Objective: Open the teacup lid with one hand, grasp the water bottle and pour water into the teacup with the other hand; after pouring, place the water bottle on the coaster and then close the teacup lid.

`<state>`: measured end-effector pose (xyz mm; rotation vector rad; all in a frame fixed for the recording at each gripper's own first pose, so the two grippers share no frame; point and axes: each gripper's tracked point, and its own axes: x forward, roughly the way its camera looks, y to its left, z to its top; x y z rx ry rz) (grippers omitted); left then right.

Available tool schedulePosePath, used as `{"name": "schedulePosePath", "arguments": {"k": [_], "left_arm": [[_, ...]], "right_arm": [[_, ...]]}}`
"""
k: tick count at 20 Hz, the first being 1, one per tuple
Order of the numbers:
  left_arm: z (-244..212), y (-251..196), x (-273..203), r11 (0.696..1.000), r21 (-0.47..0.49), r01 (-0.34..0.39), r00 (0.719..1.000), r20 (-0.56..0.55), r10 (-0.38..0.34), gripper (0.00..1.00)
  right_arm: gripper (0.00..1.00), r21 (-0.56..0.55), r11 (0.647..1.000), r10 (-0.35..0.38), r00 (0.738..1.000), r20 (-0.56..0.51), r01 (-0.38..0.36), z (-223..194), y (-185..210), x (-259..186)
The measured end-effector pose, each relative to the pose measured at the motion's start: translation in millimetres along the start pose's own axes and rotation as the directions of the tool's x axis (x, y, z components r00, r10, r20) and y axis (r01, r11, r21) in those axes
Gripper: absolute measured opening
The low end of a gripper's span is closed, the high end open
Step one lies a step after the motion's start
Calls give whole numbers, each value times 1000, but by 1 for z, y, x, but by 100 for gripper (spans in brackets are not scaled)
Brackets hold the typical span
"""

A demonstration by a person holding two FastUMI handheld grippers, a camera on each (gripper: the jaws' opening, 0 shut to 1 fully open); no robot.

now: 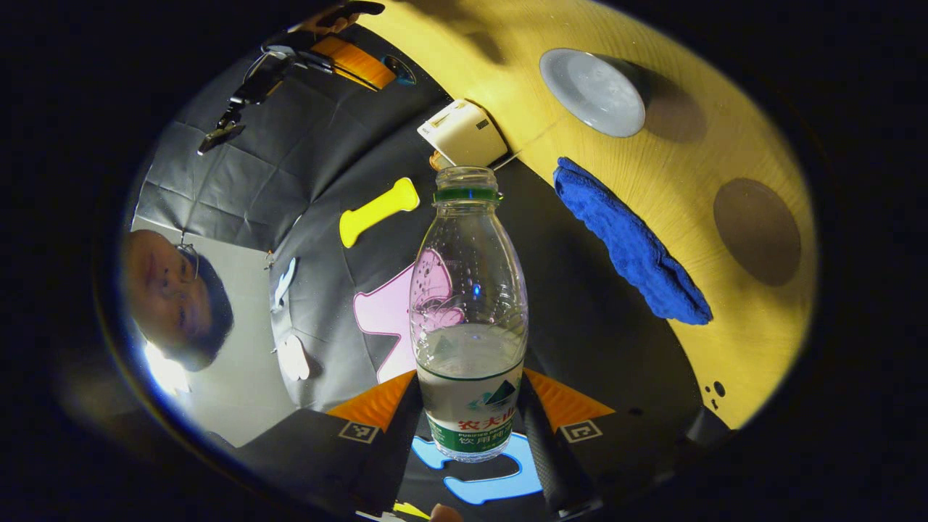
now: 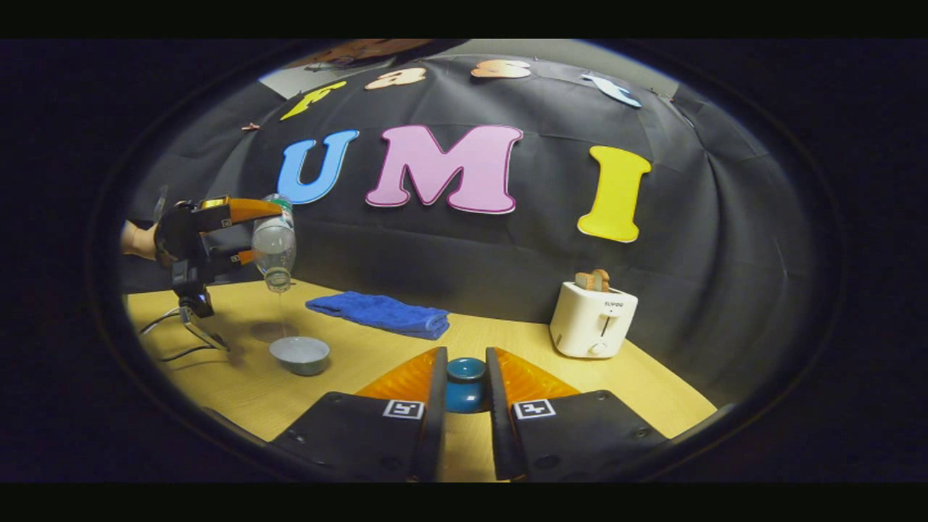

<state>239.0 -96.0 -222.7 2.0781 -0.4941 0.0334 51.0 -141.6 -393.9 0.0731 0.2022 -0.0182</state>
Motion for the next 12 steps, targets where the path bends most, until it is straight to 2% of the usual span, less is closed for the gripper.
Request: {"name": "schedulePosePath", "arguments": {"k": [1,2,5,6,7,8,9,10,11,12], "left_arm": [[0,0,3,1000,-1,6,1000,-1,-6,75],[1,0,2,1000,-5,4,1000,1,-4,75],[0,-3,2,999,-26,25,1000,-11,-26,75],[-1,-10,2,997,-55,46,998,-28,-48,75],[-2,-19,0,992,-99,78,995,-48,-83,75],[-3,-29,-3,981,-156,113,990,-63,-124,75],[-2,-37,-8,964,-226,139,985,-72,-159,75],[-1,-43,-14,932,-326,160,977,-82,-197,75],[-1,-48,-17,889,-422,176,968,-87,-234,75],[3,-55,-21,824,-537,183,959,-88,-270,75]], "right_arm": [[35,-5,1000,-1,1000,-1,1,0,-1,0],[30,-9,1000,-2,1000,-2,2,-1,-1,-1],[30,-10,1000,-4,1000,-5,4,-1,-2,-2],[35,-8,1000,-3,1000,-4,3,-1,-1,-1],[30,-8,1000,-3,1000,-4,3,0,-1,-2],[35,-6,1000,-1,1000,-5,1,-1,-1,-2],[32,-5,1000,1,1000,-8,-1,-2,1,-1],[30,-6,1000,4,1000,-14,-4,-3,2,-2],[25,-10,1000,4,1000,-17,-5,-5,3,-1],[30,-16,1000,6,1000,-19,-6,-5,4,0]]}}
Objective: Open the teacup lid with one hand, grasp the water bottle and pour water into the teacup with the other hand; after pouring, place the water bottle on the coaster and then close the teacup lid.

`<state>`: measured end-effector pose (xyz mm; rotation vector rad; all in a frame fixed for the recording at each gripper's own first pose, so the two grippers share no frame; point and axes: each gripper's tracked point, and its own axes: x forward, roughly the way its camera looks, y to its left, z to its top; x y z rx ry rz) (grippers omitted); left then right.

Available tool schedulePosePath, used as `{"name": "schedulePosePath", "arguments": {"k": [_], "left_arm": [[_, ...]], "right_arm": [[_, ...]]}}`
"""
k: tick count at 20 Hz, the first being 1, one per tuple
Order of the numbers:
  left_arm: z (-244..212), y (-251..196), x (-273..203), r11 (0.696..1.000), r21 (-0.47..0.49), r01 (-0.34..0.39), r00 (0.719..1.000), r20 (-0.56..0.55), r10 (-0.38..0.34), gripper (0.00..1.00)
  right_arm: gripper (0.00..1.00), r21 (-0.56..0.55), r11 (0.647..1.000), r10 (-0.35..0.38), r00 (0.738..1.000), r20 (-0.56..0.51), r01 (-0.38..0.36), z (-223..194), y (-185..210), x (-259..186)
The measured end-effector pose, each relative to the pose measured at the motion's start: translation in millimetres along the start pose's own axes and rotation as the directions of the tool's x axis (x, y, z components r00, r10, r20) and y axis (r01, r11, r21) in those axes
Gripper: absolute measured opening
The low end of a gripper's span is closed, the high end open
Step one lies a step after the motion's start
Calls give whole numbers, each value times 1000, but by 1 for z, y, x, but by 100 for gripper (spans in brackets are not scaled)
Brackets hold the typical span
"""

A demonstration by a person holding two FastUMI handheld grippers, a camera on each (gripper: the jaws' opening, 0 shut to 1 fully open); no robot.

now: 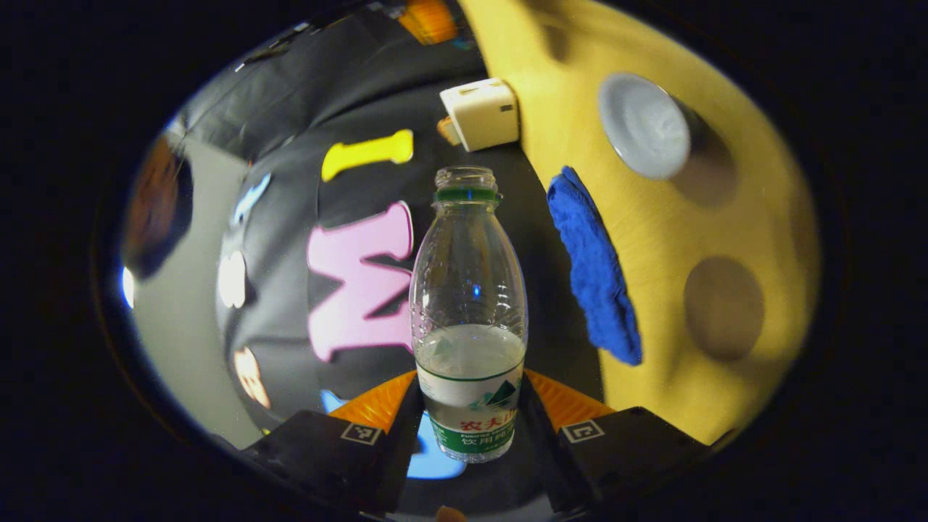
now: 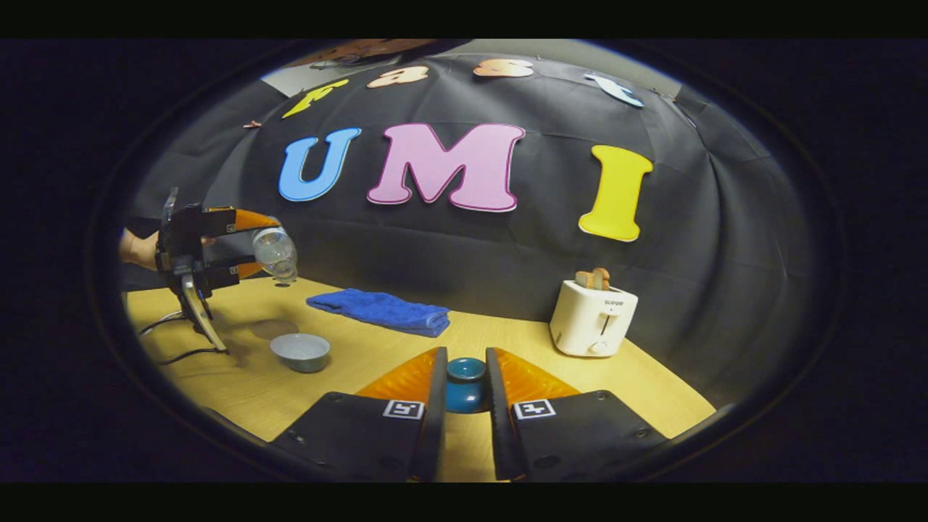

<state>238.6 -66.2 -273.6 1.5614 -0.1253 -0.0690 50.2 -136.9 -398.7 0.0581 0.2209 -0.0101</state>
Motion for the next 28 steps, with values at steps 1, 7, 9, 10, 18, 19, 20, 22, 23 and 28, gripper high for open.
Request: {"name": "schedulePosePath", "arguments": {"k": [1,7,9,10,18,19,20,22,23,28], "left_arm": [[1,-6,-1,990,-139,26,999,-23,-29,74],[27,-38,3,447,-890,96,982,12,-188,75],[30,-39,3,235,-969,73,981,27,-194,75],[33,-39,4,135,-989,59,981,33,-191,75],[48,-30,-5,-130,-991,2,974,32,-225,76],[48,-30,-6,-133,-991,-6,972,26,-234,76],[49,-28,-6,-136,-991,-9,970,24,-241,76],[53,-24,-7,-148,-989,-8,969,29,-247,77],[51,-25,-11,-150,-989,-7,967,31,-251,77],[42,-17,-19,-157,-987,-16,964,27,-263,88]], "right_arm": [[30,-4,1000,1,1000,0,-1,-1,1,0],[30,9,1000,5,1000,-7,-5,-2,8,4],[35,13,1000,7,1000,-9,-7,-2,10,5],[30,14,1000,9,1000,-9,-9,-1,11,5],[30,25,1000,1,1000,-9,-1,0,13,8],[30,25,1000,2,1000,-11,-1,0,15,9],[30,25,1000,2,1000,-13,-2,0,15,9],[30,26,1000,3,1000,-15,-2,0,16,10],[35,26,1000,2,1000,-15,-2,0,16,10],[30,35,999,4,1000,-15,-3,0,21,11]]}}
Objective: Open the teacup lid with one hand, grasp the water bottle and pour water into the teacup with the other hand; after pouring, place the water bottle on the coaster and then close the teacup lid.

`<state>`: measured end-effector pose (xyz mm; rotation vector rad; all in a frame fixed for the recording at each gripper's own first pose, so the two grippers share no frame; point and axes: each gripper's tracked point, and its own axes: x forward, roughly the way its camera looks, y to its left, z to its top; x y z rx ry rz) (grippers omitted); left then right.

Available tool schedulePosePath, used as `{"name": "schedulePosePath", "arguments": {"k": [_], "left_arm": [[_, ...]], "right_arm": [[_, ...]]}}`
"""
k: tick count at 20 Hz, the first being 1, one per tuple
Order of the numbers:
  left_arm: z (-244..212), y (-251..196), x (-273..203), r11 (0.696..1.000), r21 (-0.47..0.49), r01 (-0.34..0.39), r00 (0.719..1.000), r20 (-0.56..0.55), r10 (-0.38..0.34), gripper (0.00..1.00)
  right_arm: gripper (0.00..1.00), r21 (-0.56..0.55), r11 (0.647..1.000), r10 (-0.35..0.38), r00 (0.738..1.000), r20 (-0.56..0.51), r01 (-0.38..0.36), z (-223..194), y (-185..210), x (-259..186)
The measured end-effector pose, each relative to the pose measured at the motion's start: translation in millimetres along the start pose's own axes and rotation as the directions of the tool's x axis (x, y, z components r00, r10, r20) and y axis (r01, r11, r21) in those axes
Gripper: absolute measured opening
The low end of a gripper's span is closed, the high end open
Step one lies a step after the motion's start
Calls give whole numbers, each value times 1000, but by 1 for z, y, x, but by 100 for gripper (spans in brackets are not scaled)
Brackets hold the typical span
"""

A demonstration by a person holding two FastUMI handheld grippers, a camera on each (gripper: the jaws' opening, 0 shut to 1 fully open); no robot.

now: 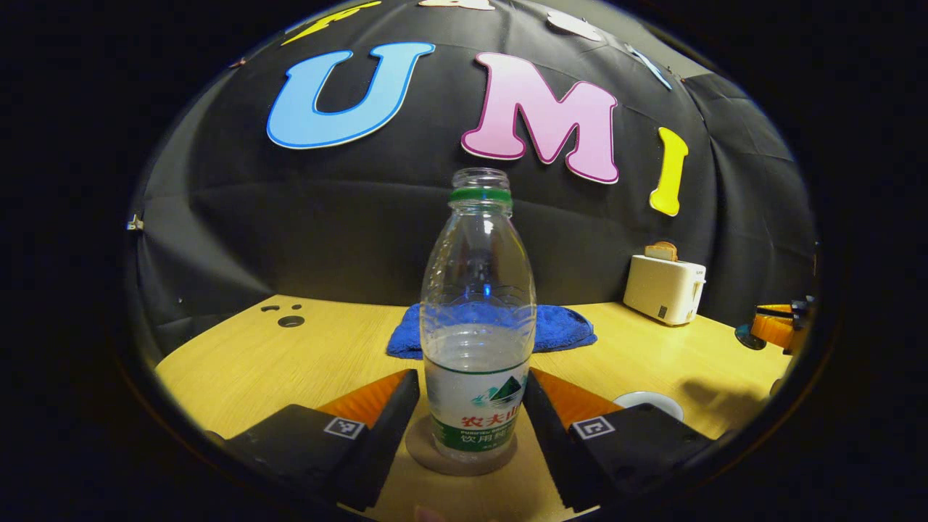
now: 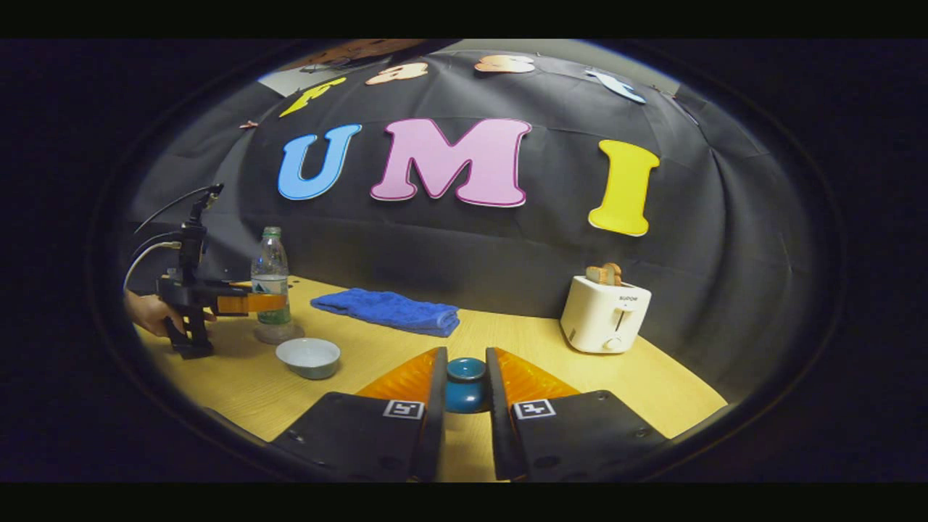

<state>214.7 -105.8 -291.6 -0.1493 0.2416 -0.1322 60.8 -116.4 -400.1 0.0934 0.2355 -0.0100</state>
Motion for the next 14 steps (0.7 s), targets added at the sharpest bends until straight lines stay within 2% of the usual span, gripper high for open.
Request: {"name": "schedulePosePath", "arguments": {"k": [1,4,5,6,8,10,11,13,14], "left_arm": [[-1,2,3,1000,0,1,1000,-3,-1,93],[7,8,3,1000,-9,3,1000,-17,-3,94],[6,7,2,1000,-10,2,1000,-26,-2,94],[8,7,0,1000,-14,2,999,-37,-3,95],[22,4,-14,1000,-22,4,999,-47,-5,95],[28,2,-41,1000,-15,9,999,-54,-9,95],[28,0,-53,1000,-8,14,998,-61,-15,95],[25,-4,-64,999,-1,35,997,-71,-35,95],[20,-4,-69,999,5,42,996,-80,-41,95]], "right_arm": [[35,2,1000,3,1000,-1,-3,0,2,1],[30,22,1000,23,1000,-5,-23,1,13,3],[25,39,999,35,999,-6,-34,1,20,5],[34,58,997,48,999,-7,-47,2,28,6],[34,89,993,79,997,-5,-78,4,49,11],[25,104,989,109,994,-3,-108,4,72,17],[30,113,986,126,992,-4,-125,3,84,20],[30,130,979,156,988,-4,-154,4,107,27],[26,135,977,169,986,-4,-167,4,117,30]]}}
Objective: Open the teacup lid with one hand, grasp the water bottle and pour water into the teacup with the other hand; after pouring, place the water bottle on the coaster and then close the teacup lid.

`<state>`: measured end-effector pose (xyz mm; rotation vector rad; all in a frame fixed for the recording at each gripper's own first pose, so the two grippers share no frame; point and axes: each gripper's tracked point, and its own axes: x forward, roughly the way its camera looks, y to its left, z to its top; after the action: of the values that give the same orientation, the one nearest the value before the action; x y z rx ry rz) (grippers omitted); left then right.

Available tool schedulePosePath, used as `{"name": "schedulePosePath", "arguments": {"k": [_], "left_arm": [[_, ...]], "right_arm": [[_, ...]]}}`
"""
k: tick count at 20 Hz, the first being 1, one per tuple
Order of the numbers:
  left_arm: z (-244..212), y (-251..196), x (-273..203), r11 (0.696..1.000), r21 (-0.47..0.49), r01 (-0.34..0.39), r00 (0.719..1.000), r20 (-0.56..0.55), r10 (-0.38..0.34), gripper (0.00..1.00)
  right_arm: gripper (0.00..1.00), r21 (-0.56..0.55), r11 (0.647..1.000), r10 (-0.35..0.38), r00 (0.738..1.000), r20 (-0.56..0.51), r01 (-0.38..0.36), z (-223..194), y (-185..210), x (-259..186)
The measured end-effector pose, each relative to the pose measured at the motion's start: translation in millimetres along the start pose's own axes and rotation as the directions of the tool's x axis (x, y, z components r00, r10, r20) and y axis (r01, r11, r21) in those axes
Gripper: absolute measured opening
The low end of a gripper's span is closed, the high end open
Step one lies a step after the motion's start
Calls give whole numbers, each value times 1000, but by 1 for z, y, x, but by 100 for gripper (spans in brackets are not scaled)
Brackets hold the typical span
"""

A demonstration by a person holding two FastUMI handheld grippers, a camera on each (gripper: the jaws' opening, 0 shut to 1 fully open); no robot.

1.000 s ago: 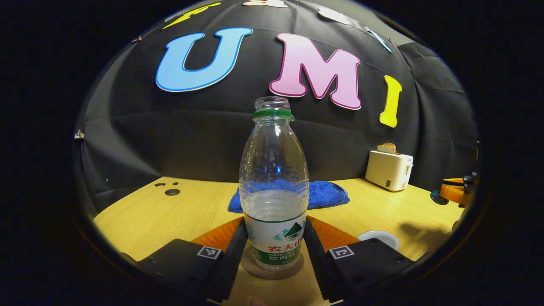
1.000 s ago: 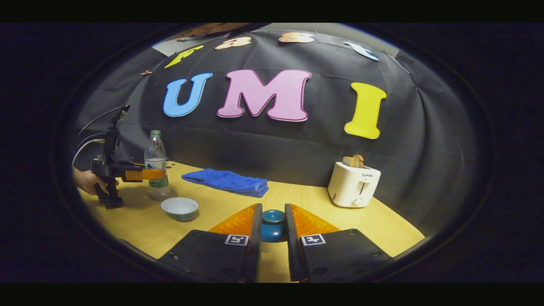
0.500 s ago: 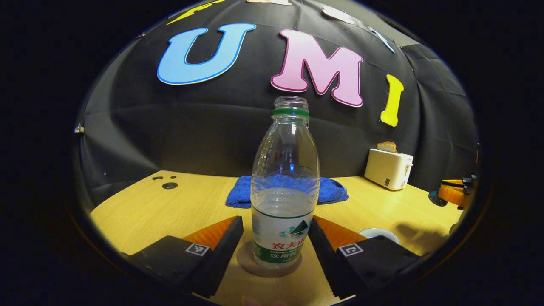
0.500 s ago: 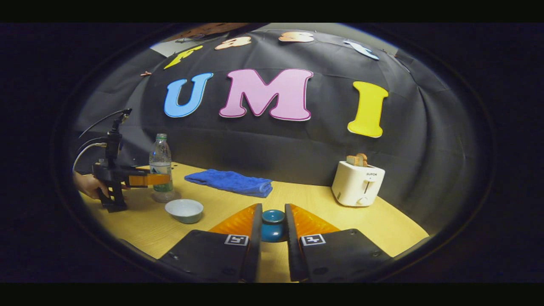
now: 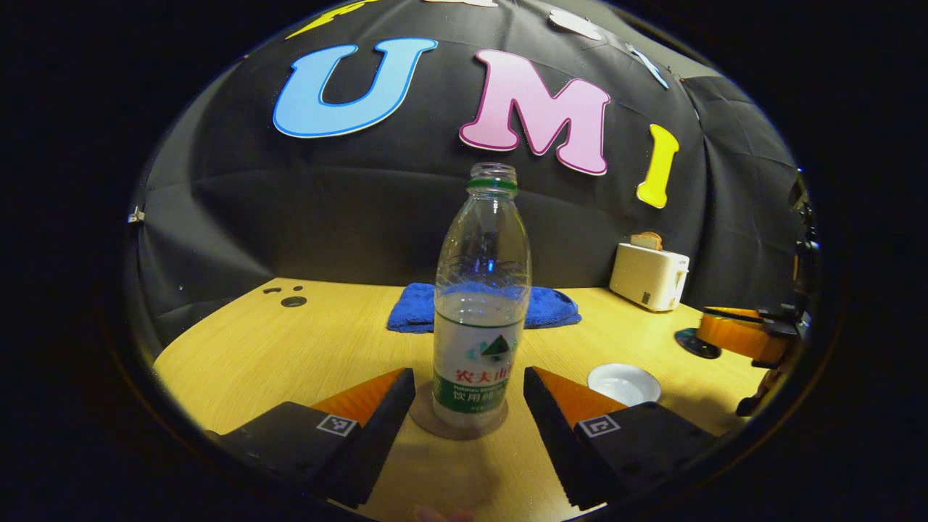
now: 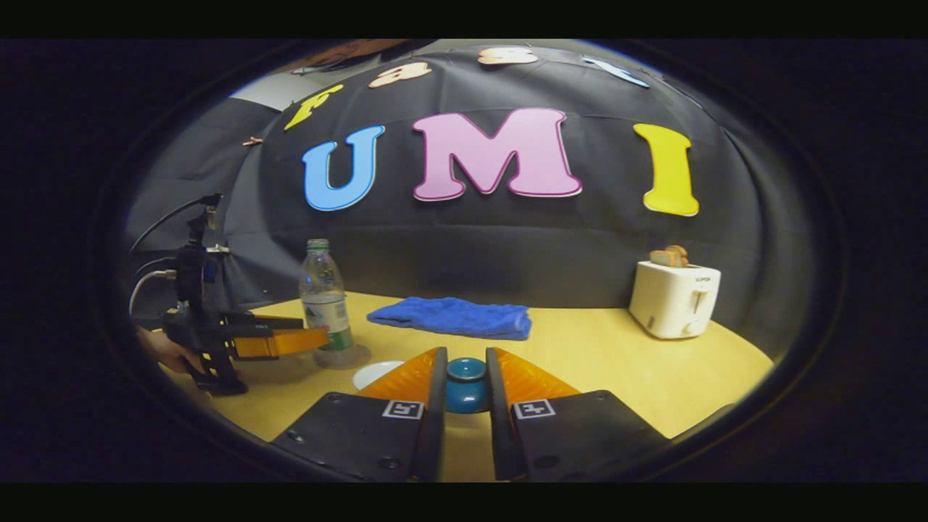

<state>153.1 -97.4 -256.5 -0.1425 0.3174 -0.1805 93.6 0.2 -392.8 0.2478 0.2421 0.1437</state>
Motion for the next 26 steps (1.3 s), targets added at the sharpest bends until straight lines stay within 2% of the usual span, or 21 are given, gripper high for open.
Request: {"name": "schedulePosePath", "arguments": {"k": [1,2,3,6,9,10,14,15,16,18,19,20,22,23,25,26], "left_arm": [[-3,-1,-6,1000,9,0,1000,-5,0,95],[-12,4,-1,1000,17,0,1000,-8,0,95],[-12,7,-8,1000,24,-8,1000,-8,8,95],[-13,13,-29,999,6,-32,999,-7,32,95],[-9,15,-43,999,0,-47,999,3,47,95],[-7,11,-46,999,0,-37,999,10,37,95],[1,9,-48,1000,8,-12,1000,27,12,95],[3,9,-48,1000,8,-11,999,31,11,95],[5,10,-49,1000,9,-14,999,35,14,95],[8,11,-51,1000,10,-21,999,45,20,98],[9,10,-52,1000,8,-21,999,45,20,95],[9,10,-54,1000,8,-20,999,44,19,95],[12,11,-57,1000,12,-24,999,47,24,95],[14,12,-61,999,14,-29,998,49,29,95],[22,12,-67,999,14,-47,998,53,46,95],[28,13,-71,998,11,-62,996,57,61,95]], "right_arm": [[30,4,1000,12,1000,-3,-12,-1,9,5],[26,9,1000,23,1000,-4,-23,-2,17,11],[30,14,999,36,999,-10,-36,-4,25,15],[25,14,998,61,998,-28,-60,-9,41,30],[35,10,997,80,995,-59,-80,-21,52,38],[30,2,997,83,994,-71,-83,-25,54,40],[30,-21,997,72,992,-102,-74,-33,52,47],[34,-22,997,68,990,-120,-72,-38,51,48],[30,-28,997,67,989,-130,-71,-39,51,48],[30,-44,997,62,989,-136,-68,-40,53,49],[36,-49,996,62,988,-143,-70,-42,54,48],[33,-50,996,65,987,-145,-73,-43,54,50],[38,-46,996,66,986,-150,-74,-42,54,48],[52,-31,997,72,987,-144,-77,-40,57,45],[70,-26,997,71,991,-110,-75,-22,59,41],[75,-35,997,70,994,-87,-73,-9,60,35]]}}
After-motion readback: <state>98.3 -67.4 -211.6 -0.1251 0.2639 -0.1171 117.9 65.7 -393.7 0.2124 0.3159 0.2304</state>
